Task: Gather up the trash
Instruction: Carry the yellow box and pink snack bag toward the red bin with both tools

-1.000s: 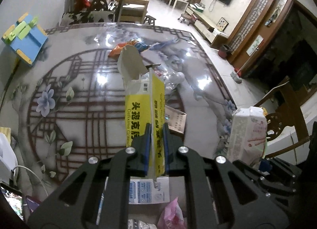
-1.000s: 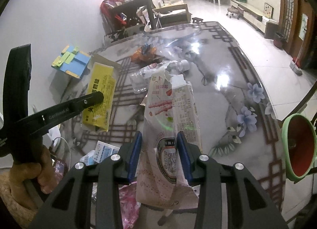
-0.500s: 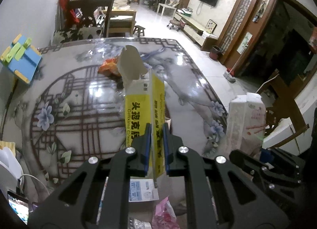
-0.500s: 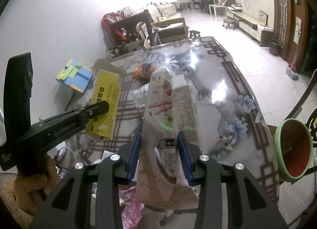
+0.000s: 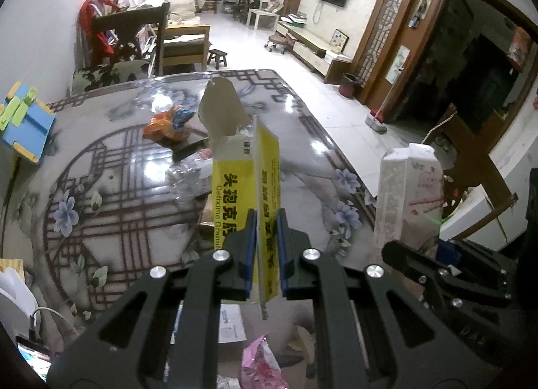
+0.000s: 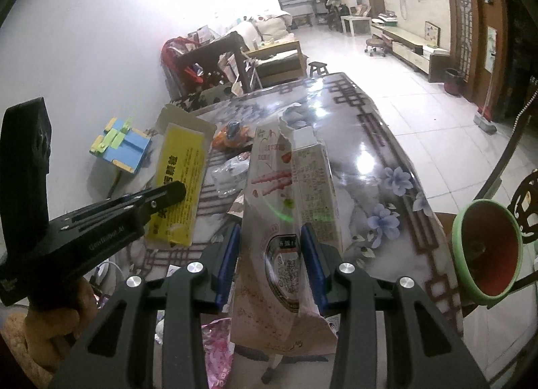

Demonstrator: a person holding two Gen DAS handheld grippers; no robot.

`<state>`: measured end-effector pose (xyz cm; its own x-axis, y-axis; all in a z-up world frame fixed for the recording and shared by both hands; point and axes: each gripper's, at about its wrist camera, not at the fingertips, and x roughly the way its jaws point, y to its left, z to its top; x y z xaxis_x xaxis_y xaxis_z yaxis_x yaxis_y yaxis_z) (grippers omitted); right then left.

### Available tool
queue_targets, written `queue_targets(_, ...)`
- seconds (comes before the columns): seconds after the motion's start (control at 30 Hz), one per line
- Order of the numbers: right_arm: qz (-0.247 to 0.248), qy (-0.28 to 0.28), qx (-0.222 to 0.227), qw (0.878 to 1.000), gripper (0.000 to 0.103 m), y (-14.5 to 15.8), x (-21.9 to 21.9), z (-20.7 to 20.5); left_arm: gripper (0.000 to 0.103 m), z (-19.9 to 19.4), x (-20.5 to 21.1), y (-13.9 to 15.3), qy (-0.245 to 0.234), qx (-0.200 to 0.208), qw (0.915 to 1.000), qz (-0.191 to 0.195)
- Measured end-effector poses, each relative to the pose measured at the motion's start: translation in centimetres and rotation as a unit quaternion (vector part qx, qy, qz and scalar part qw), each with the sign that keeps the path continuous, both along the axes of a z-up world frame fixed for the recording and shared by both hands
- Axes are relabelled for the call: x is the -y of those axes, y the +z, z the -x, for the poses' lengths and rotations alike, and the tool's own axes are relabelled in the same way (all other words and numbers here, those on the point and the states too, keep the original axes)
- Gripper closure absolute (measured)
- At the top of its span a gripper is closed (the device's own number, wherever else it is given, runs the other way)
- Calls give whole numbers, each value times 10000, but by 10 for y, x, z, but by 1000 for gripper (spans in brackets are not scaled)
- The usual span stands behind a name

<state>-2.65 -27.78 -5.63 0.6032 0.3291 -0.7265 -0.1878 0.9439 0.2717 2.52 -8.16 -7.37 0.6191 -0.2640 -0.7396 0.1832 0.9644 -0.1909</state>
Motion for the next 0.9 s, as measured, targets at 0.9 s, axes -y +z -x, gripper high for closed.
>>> queue_targets(0.9,30,-549,127,9984,66,6,53,5,92,-12,55,4,-486,66,9988,4)
